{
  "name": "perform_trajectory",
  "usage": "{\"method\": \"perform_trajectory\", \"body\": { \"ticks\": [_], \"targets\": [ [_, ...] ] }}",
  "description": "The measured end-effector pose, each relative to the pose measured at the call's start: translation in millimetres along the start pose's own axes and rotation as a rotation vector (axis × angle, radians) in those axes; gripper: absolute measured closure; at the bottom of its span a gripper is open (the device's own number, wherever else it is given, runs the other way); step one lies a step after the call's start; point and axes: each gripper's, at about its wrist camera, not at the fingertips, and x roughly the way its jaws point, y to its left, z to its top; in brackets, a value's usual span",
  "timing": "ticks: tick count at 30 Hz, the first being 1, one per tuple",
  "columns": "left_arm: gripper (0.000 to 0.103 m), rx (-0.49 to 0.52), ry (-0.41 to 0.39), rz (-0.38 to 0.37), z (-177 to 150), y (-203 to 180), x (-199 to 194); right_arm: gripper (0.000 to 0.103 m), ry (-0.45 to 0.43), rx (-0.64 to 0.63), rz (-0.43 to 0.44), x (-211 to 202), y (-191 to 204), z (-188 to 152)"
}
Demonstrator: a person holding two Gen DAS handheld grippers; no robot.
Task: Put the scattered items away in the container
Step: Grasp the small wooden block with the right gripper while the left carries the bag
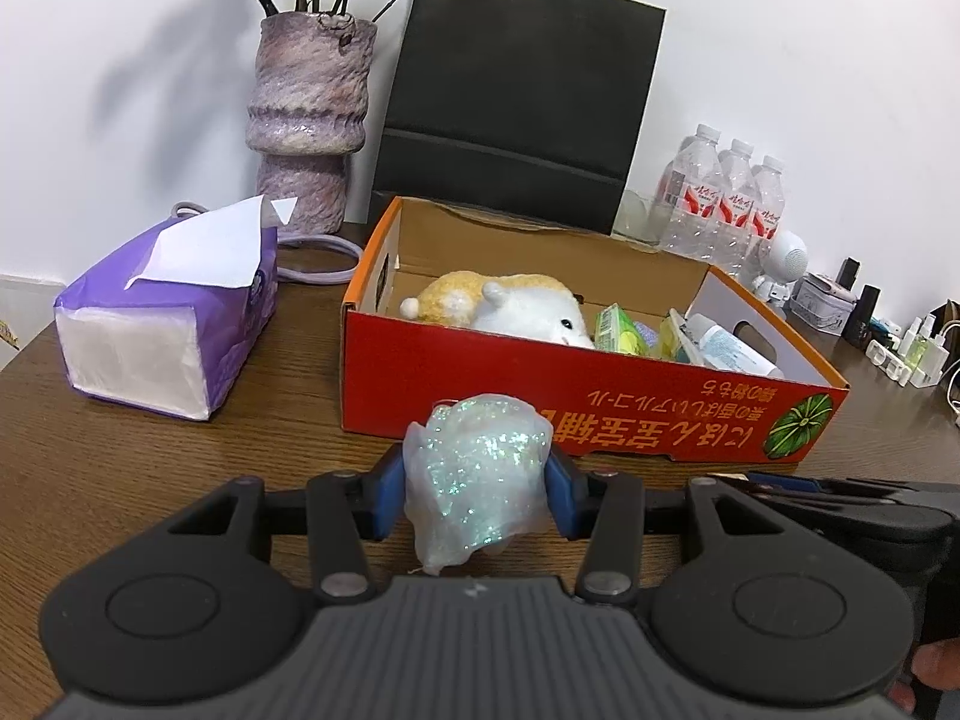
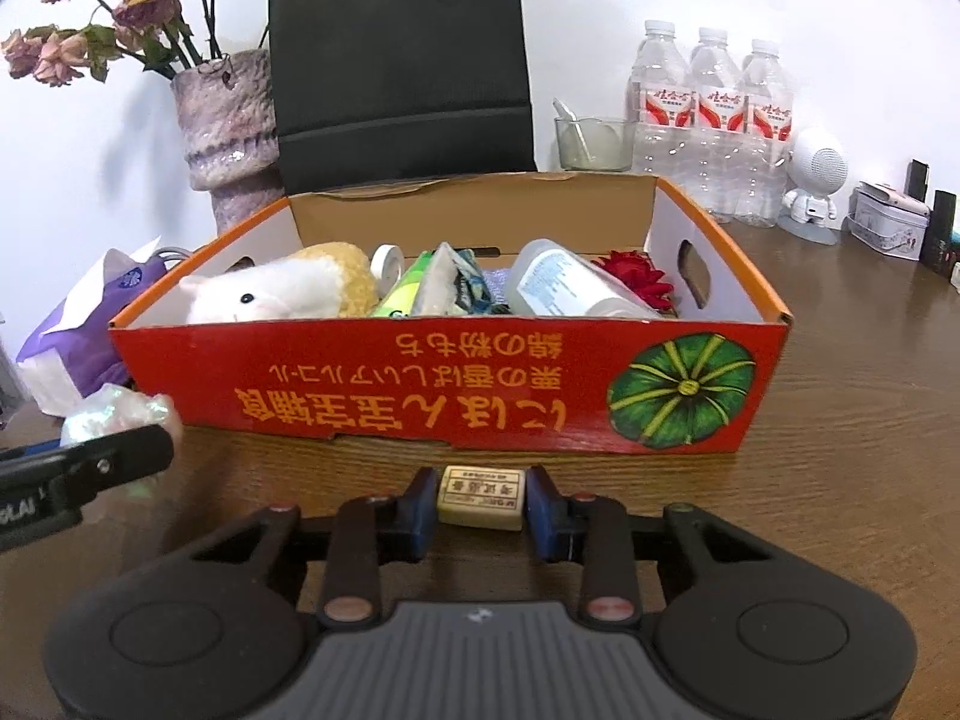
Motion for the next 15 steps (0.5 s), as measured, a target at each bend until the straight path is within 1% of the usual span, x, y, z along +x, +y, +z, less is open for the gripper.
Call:
{"method": "perform_trajectory", "body": {
  "ticks": [3, 5, 8, 10, 12, 15],
  "targets": [
    [0.055, -0.003, -0.015, -0.026, 0, -3, -10, 0.073, -0.011, -0.008, 0.010, -13, -5, -5],
    [0.055, -0.004, -0.029, -0.058, 1, -7, -20, 0.073, -0.016, -0.012, 0.029, -24, -9, -9],
    [0.055, -0.014, -0.074, -0.093, 9, -15, -37, 0.073, -0.038, -0.016, 0.064, -43, -15, -9],
    [0.055, -0.009, -0.127, -0.112, 21, -23, -49, 0.073, -0.074, -0.025, 0.082, -56, -16, -1],
    [0.055, 0.009, -0.176, -0.122, 37, -33, -56, 0.073, -0.117, -0.041, 0.099, -65, -17, 15],
    [0.055, -0.009, -0.231, -0.124, 60, -43, -52, 0.073, -0.177, -0.049, 0.119, -70, -18, 41]
  ]
}}
